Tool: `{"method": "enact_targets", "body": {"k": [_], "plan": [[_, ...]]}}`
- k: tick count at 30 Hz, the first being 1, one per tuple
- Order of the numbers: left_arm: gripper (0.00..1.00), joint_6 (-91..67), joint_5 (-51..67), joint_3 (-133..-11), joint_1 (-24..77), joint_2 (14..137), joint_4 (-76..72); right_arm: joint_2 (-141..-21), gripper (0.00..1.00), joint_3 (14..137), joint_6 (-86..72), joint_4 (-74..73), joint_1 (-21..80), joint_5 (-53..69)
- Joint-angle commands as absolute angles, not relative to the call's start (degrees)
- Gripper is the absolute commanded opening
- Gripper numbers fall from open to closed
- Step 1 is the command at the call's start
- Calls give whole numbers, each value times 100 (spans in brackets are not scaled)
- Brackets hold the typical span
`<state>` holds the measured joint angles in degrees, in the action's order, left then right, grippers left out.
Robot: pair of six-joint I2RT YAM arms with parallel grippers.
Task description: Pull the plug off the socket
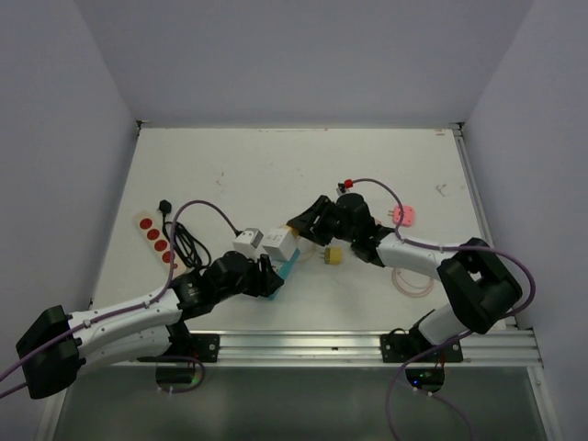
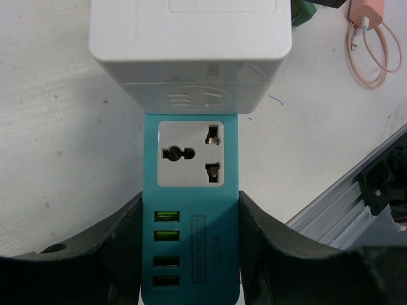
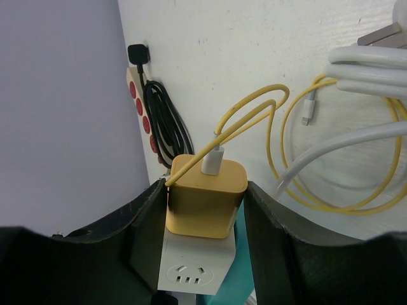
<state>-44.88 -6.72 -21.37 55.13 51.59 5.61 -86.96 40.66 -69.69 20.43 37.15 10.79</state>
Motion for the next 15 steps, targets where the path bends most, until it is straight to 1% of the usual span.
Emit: {"method": "enact_targets", "body": {"k": [1, 4, 10, 15], "plan": [[0, -4676, -519, -2013, 5546, 5098, 958, -8438, 0, 4588, -6522, 2093, 3226, -132], [0, -4667, -510, -2013, 5546, 5106, 967, -8429, 0, 4649, -6390, 1890, 3191, -334], [0, -4658, -492, -1995, 5555, 5001, 1186, -8429, 0, 4772, -6144, 1670, 2813, -421], [0, -4693, -369, -1934, 5572, 4878, 1353, -8481, 0, 4974, -6047, 1565, 2383, -203]]}}
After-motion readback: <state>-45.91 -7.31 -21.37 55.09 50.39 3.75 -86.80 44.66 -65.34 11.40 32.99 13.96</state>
